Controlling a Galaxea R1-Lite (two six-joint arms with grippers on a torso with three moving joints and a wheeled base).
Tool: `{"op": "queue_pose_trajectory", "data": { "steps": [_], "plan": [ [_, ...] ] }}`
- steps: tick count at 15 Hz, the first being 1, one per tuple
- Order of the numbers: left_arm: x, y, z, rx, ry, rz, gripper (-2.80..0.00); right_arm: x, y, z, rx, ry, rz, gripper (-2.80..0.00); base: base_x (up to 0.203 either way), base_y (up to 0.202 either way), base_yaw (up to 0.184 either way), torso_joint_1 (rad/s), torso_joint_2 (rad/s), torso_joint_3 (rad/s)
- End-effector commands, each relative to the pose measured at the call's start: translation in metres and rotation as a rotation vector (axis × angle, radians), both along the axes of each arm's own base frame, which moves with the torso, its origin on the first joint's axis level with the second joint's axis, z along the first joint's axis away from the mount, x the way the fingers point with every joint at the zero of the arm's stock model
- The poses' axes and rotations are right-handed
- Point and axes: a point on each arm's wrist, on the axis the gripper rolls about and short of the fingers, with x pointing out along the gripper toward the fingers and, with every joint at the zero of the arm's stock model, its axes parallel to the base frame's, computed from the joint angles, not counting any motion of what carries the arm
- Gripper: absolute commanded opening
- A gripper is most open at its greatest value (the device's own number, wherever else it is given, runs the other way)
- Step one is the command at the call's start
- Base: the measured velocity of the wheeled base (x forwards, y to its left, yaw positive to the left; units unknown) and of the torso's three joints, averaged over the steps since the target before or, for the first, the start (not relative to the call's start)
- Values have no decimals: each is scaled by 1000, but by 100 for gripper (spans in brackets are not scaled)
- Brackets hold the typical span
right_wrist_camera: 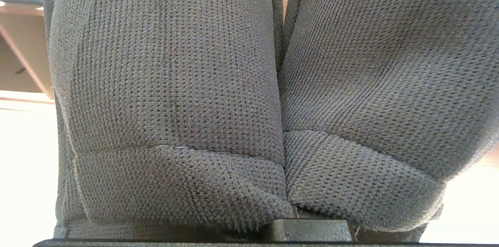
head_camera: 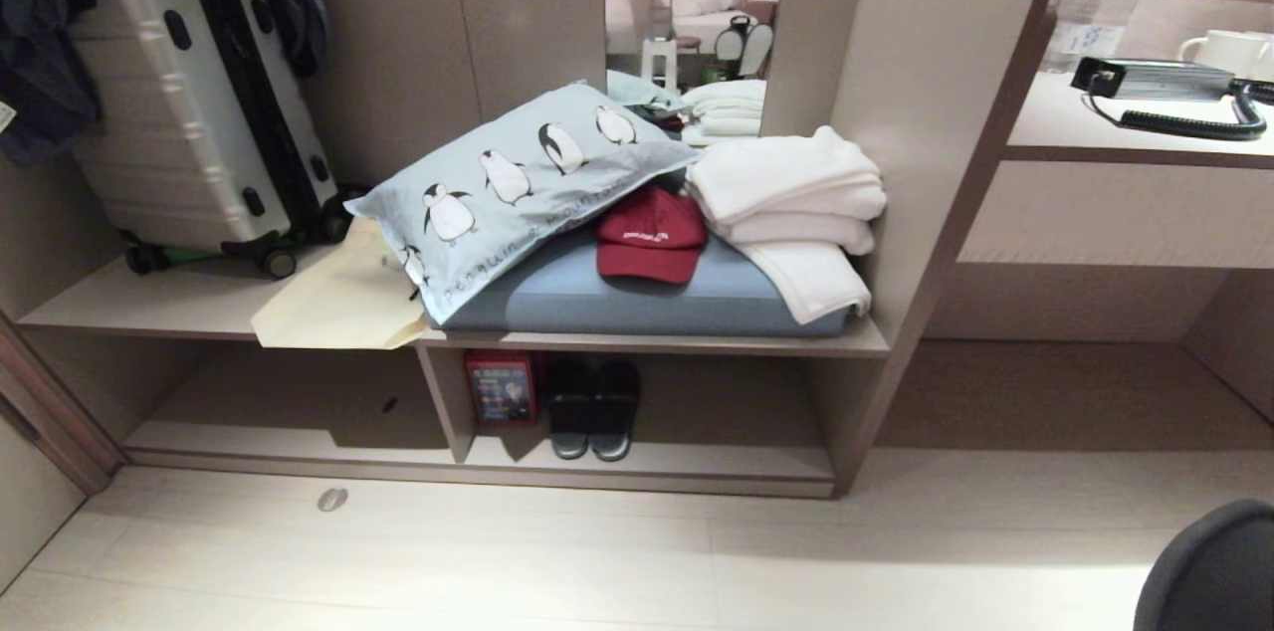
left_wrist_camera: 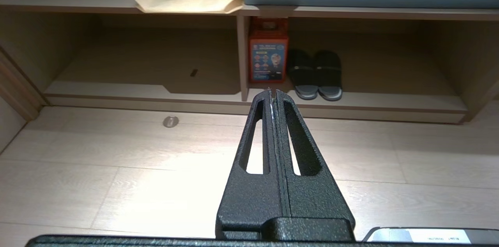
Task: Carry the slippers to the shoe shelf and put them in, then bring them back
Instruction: Place the slippers into the shoe cabinet
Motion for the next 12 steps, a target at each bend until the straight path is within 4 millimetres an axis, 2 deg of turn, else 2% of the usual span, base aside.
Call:
{"op": "queue_pose_trajectory", "data": {
  "steps": [1,6,12],
  "plan": [
    [0,0,0,0,4,0,-280,0,0,0,0,-2,0,-280,0,203,3,2,2,-2],
    [0,0,0,1,4,0,-280,0,0,0,0,-2,0,-280,0,179,-3,3,4,2],
    [0,0,0,4,1,0,-280,0,0,0,0,-2,0,-280,0,12,0,0,1,0]
  ]
}}
